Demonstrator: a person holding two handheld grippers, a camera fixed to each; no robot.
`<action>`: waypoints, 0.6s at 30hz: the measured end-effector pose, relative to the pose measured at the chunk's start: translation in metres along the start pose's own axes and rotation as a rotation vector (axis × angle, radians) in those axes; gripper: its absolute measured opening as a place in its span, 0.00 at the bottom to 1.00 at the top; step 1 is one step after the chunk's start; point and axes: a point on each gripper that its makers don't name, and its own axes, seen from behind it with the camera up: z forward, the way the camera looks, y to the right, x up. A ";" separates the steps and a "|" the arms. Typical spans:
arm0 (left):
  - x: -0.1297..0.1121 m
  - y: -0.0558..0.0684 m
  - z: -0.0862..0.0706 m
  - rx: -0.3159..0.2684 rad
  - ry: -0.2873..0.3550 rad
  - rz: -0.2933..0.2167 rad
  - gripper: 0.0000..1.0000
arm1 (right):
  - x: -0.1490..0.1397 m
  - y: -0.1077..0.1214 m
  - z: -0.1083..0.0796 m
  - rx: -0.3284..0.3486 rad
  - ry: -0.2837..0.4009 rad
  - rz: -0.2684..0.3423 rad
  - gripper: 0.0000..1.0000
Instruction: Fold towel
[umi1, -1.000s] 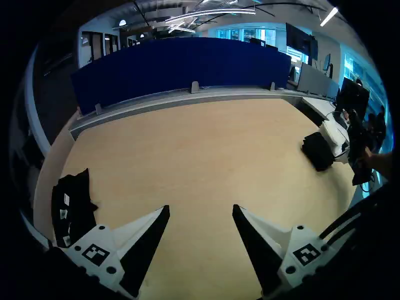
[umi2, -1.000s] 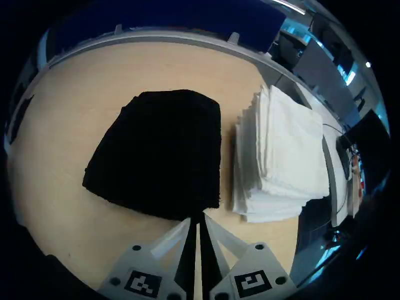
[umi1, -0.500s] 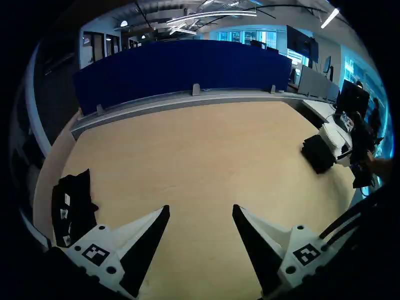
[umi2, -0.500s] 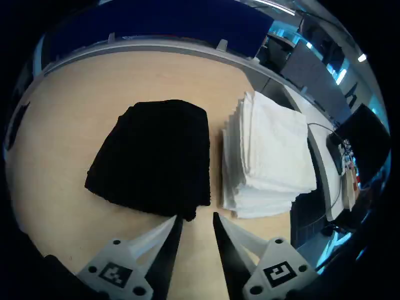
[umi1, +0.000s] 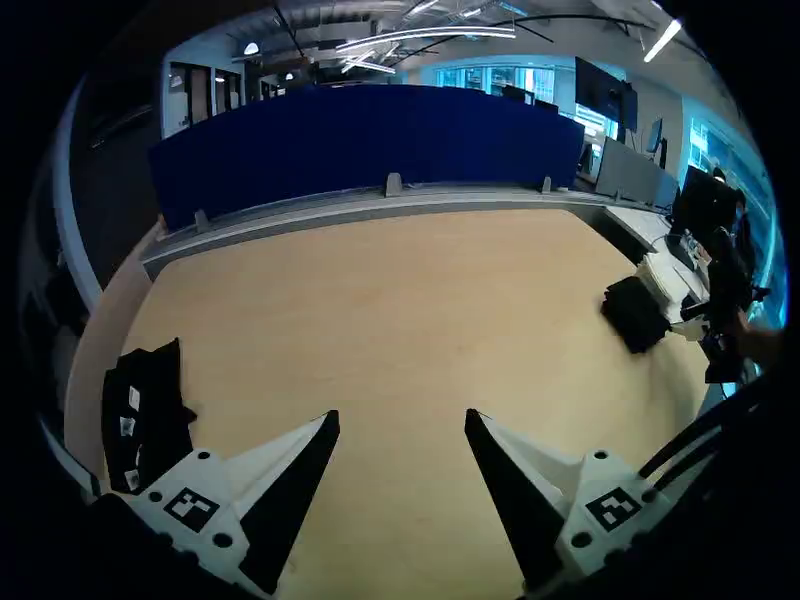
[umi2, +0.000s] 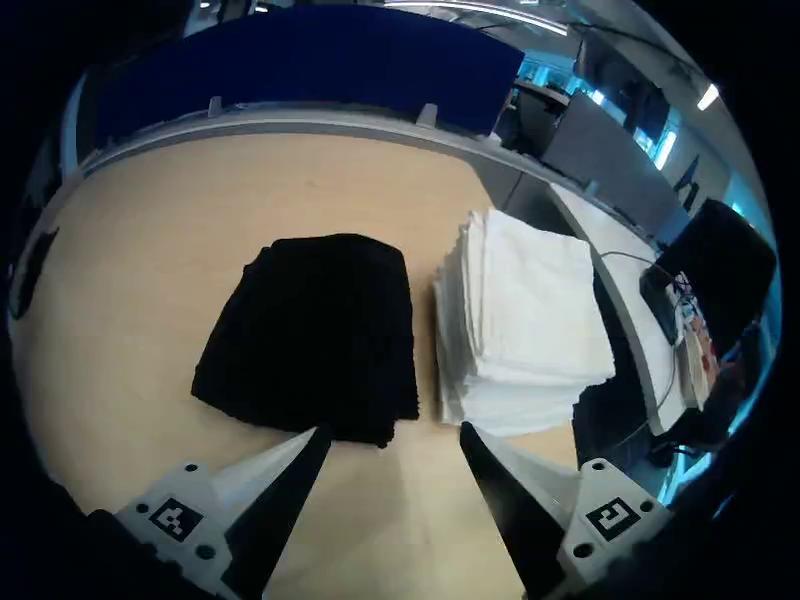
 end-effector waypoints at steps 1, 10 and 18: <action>0.001 0.000 0.000 0.000 0.002 0.000 0.93 | 0.001 -0.001 -0.001 0.002 0.004 0.004 1.00; 0.003 -0.002 -0.002 0.002 0.018 -0.001 0.93 | 0.016 -0.015 -0.003 0.030 0.058 0.035 1.00; 0.007 -0.005 -0.001 0.006 0.040 -0.009 0.93 | 0.053 -0.044 -0.017 0.096 0.190 0.113 1.00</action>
